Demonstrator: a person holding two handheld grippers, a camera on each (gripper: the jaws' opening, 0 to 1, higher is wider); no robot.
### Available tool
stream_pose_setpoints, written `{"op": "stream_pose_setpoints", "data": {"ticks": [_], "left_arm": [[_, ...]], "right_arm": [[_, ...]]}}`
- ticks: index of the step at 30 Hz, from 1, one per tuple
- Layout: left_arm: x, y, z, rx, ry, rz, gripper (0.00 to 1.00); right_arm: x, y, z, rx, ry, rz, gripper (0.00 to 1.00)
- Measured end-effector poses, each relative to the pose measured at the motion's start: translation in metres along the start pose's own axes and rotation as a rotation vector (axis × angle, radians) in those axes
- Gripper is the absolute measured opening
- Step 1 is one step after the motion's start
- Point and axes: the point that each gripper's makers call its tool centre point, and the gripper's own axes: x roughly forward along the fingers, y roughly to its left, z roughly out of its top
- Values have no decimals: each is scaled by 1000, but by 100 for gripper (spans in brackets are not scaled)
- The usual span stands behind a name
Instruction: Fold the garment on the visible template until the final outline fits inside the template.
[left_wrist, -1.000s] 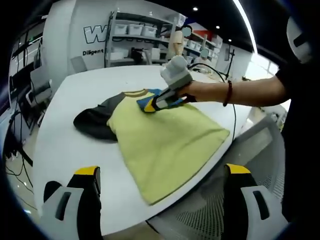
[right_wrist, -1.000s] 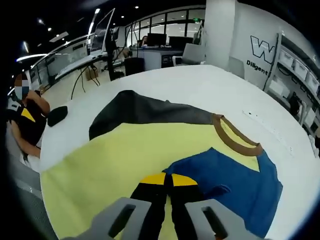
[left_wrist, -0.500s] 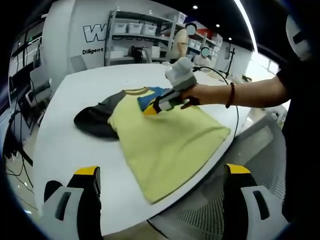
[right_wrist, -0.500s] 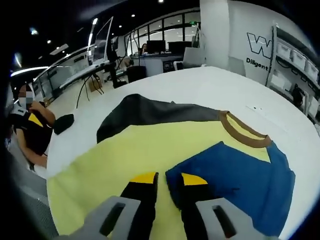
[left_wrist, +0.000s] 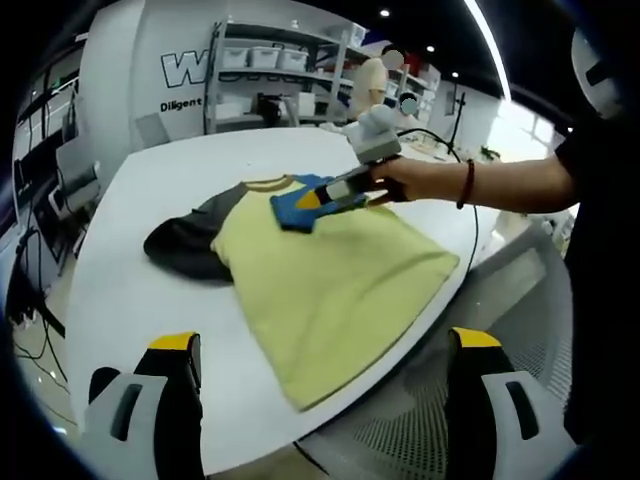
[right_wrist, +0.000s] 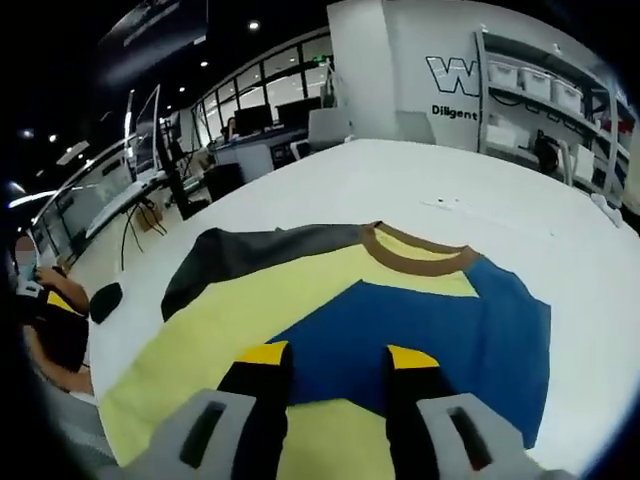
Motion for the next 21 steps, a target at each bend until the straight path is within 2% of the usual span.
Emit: {"op": "stream_pose_setpoints", "data": {"ticks": [6, 9, 11, 21], "left_arm": [[-1, 0, 1, -3, -1, 3, 99], [0, 0, 1, 4, 3, -2, 99], [0, 0, 3, 3, -2, -1, 99], [2, 2, 2, -4, -2, 0, 99]], "right_arm": [[-3, -11, -7, 20, 20, -26, 30], [-5, -18, -10, 53, 28, -50, 23], [-6, -21, -13, 71, 40, -65, 22], [-6, -21, -24, 136, 67, -52, 13]]}}
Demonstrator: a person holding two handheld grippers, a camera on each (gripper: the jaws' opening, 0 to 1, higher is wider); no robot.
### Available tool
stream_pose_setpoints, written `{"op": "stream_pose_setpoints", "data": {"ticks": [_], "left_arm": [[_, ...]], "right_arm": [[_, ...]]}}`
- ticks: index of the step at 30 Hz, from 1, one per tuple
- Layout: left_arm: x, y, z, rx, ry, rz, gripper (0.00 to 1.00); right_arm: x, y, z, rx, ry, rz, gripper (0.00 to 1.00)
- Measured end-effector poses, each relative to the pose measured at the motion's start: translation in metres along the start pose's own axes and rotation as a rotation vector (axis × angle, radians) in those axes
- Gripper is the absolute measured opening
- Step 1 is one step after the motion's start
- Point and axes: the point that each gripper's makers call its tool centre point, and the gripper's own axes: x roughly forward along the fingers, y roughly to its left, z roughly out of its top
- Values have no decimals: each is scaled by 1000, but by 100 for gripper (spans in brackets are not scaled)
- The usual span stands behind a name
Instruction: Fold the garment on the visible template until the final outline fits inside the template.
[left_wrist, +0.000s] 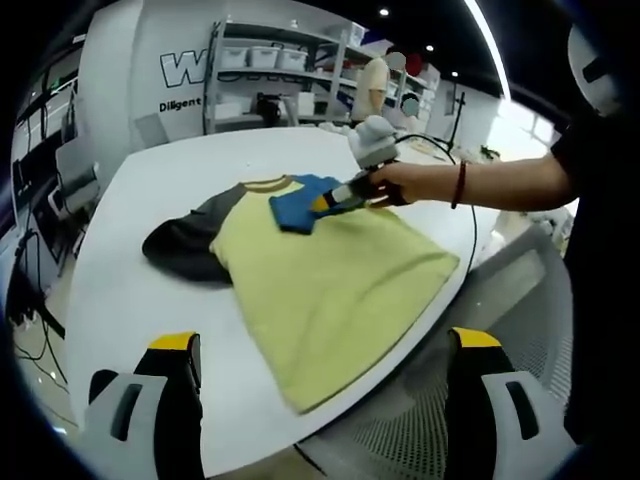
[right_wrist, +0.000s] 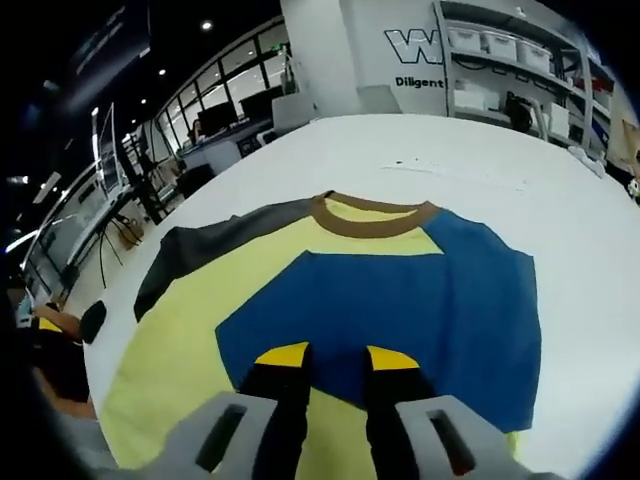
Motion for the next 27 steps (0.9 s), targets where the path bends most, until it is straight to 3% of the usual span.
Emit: {"op": "stream_pose_setpoints", "data": {"ticks": [6, 10, 17, 27], "left_arm": [[-1, 1, -2, 1, 6, 1, 99], [-2, 3, -3, -5, 6, 5, 99], [-4, 5, -4, -5, 5, 12, 99], [-5, 5, -6, -4, 6, 11, 99]], "right_arm": [[2, -2, 1, 21, 1, 10, 0], [7, -4, 3, 20, 3, 20, 0], [11, -4, 21, 43, -35, 46, 0], [12, 29, 44, -10, -79, 129, 0]]}}
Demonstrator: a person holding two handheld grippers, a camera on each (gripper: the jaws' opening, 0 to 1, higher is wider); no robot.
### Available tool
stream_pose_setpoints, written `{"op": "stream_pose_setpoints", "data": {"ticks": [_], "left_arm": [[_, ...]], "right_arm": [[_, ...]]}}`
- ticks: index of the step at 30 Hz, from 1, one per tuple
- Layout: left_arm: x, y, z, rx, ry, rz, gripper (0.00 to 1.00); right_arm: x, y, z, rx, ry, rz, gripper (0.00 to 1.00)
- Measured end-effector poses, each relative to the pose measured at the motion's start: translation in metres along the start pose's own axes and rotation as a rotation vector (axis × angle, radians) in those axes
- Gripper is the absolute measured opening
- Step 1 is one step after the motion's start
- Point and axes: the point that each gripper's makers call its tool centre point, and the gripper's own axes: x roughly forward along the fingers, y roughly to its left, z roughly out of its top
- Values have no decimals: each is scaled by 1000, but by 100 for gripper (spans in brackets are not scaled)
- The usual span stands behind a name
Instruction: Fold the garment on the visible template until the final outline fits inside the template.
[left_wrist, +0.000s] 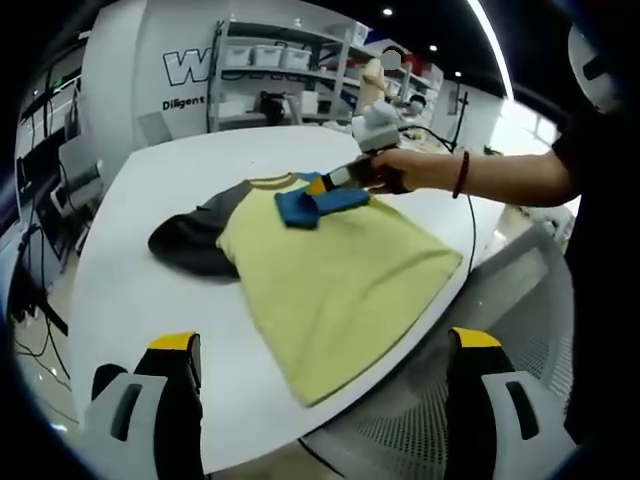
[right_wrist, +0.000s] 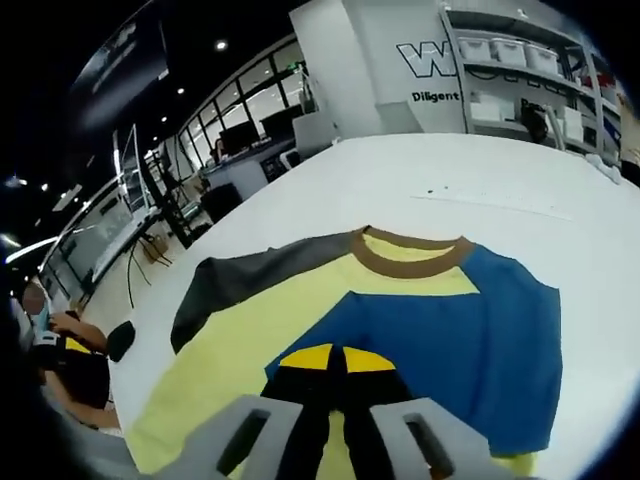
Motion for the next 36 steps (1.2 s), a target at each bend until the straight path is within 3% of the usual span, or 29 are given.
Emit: {"op": "stream_pose_setpoints", "data": {"ticks": [15, 28, 36], "left_arm": [[-4, 6, -7, -18, 13, 21, 99], [-6, 15, -10, -34, 16, 28, 99], [-8, 18, -12, -43, 10, 32, 99]], "right_arm": [[28, 53, 12, -20, 8, 81, 0], [64, 78, 4, 17, 72, 99, 0], [81, 80, 2, 60, 100, 81, 0]]}}
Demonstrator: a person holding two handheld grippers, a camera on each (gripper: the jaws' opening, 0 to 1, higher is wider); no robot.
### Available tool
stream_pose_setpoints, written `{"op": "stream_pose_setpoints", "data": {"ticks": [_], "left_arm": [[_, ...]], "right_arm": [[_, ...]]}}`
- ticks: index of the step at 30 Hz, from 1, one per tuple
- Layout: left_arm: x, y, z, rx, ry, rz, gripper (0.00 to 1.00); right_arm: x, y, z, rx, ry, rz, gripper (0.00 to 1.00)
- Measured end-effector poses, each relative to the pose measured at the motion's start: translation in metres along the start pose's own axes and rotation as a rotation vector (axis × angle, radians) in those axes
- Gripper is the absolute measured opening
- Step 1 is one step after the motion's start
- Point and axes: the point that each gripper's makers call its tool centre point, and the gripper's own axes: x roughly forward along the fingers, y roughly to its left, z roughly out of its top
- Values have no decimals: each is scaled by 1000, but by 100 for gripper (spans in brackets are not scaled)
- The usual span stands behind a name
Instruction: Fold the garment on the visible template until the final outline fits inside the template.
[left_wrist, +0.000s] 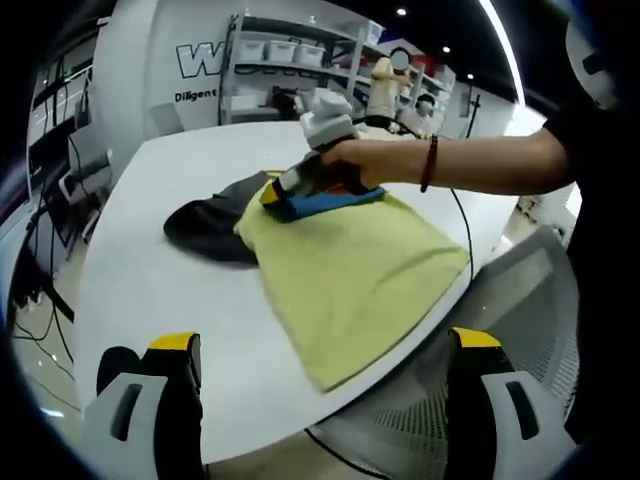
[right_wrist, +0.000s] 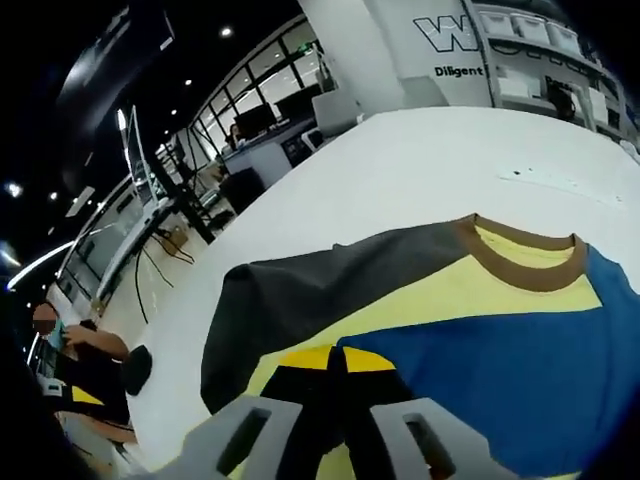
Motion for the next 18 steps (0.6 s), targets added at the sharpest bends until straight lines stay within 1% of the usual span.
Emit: {"op": "stream_pose_setpoints", "data": {"ticks": [1, 3, 7, 10, 13, 15, 18], "left_arm": [[0, 0, 0, -2, 0, 0, 99], [0, 0, -1, -5, 1, -1, 99], [1, 0, -2, -2, 4, -3, 99], [1, 1, 0, -3, -4, -1, 99], [1, 1, 1, 1, -7, 0, 99], [1, 1, 2, 2, -11, -1, 99], [2, 0, 2, 5, -9, -4, 99]], "right_arm": [[1, 0, 3, 27, -10, -4, 0], [3, 1, 6, 36, -17, -2, 0], [8, 3, -2, 24, 17, -5, 0], [10, 4, -4, 42, 22, 1, 0], [12, 4, -1, 46, 13, 7, 0], [15, 3, 2, 64, -1, 6, 0], [17, 2, 4, 81, -3, 6, 0]]}}
